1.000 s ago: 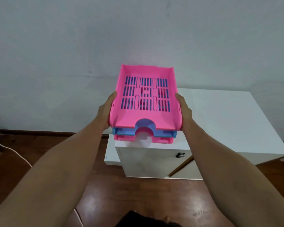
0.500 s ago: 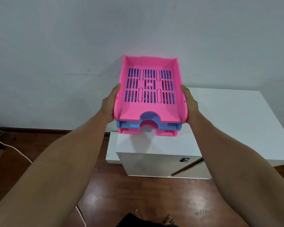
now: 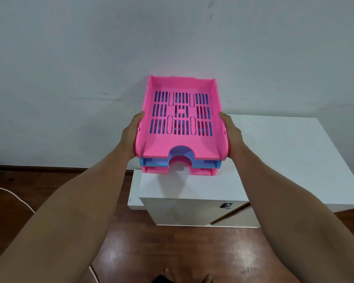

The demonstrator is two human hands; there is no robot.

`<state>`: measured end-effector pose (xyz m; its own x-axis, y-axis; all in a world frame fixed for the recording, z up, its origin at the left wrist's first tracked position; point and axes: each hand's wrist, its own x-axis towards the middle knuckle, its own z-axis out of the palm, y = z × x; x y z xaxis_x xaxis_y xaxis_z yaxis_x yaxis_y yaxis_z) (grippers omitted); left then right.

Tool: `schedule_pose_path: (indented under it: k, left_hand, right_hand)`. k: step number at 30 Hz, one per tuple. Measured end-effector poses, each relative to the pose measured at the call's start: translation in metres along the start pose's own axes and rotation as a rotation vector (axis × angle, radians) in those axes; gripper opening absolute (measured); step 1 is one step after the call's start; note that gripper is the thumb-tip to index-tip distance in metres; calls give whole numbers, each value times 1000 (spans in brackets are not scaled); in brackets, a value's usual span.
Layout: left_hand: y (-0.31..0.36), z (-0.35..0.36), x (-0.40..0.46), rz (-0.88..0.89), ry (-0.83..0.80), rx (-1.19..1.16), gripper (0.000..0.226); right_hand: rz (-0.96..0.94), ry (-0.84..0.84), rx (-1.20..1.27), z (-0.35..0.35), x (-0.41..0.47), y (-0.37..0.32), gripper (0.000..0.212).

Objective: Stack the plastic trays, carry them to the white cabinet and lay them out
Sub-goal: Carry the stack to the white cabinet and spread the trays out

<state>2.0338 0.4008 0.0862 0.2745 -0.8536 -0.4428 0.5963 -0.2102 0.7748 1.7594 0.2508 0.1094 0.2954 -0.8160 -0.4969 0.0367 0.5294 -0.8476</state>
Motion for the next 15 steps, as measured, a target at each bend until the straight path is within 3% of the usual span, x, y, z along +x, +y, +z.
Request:
schedule_pose_path:
  k: [4,7,8,10,12,15]
  left_hand:
    - [7,7,-8,2,44,41,73]
    - [18,14,-17,62,202,109,54]
    - [23,16,-20,101,274,148,41]
    - [31,20,-24,175,386,223,22]
    - [36,23,-29,235,436,276,22]
    - [35,22,-33,283,462,319,19]
  right_hand:
    - [-64,48,-59,1,-4,-8,42]
    - [-190,92,-179,3,-10,-18,20]
    - [-244,119,-274,3,-12,-22,21]
    - [-323,189,-465,5,-18,-29,46]
    - [-366,231,-593,8,-27,-33,65]
    - [-403,237,-734,12,-37,-29,66]
